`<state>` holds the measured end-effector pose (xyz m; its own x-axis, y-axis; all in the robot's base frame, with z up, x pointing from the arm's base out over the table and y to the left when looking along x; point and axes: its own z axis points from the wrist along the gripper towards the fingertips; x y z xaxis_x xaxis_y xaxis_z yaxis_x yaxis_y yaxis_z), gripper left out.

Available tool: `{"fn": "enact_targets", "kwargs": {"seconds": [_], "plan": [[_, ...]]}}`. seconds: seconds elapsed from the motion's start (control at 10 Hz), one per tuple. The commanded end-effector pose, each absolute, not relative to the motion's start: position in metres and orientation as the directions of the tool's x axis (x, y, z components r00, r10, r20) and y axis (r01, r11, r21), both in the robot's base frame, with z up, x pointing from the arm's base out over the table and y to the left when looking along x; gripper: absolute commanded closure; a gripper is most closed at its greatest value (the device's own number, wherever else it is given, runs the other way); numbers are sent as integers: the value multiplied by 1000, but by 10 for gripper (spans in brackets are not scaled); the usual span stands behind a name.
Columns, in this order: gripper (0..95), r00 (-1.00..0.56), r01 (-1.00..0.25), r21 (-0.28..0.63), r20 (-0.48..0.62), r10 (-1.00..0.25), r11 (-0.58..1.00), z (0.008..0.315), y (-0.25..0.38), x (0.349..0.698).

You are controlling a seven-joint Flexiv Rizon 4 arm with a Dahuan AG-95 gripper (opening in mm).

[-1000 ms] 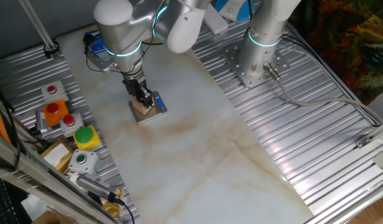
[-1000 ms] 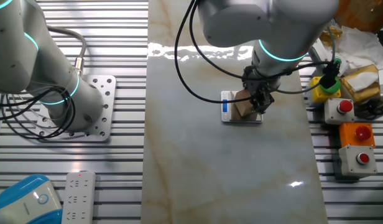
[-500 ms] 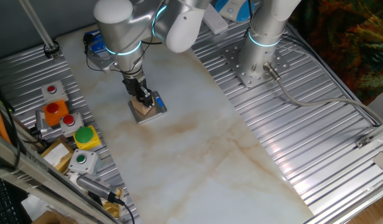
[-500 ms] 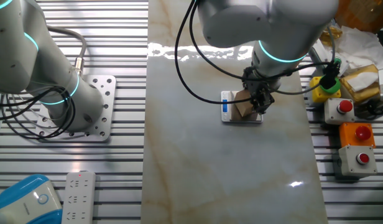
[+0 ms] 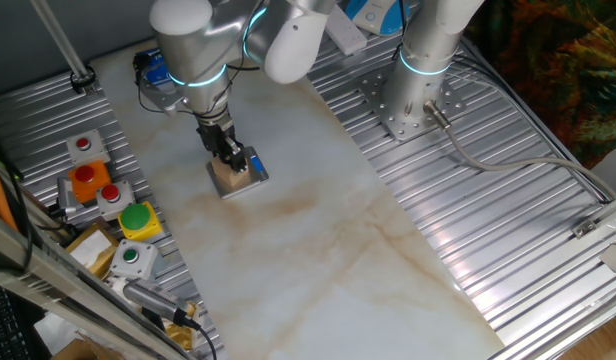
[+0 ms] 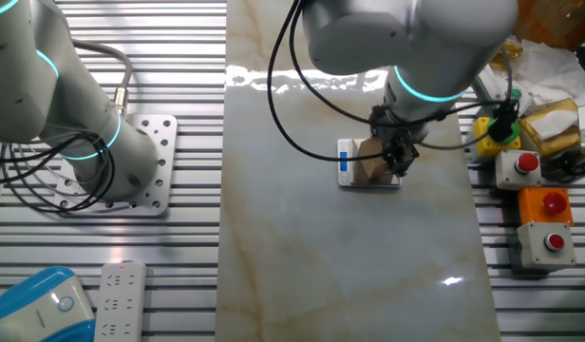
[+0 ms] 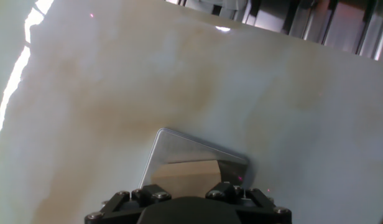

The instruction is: Place the block on the scale

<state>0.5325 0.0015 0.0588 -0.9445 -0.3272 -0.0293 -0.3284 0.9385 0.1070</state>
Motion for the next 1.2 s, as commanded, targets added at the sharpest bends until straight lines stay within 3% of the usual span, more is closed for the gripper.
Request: {"fn": "enact_targets", "kwargs": {"seconds": [0.1, 1.2], "plan": [[0, -943, -332, 99, -25, -332, 938, 58, 2, 533], [0, -958, -274, 67, 67, -279, 959, 103, 17, 529]]}}
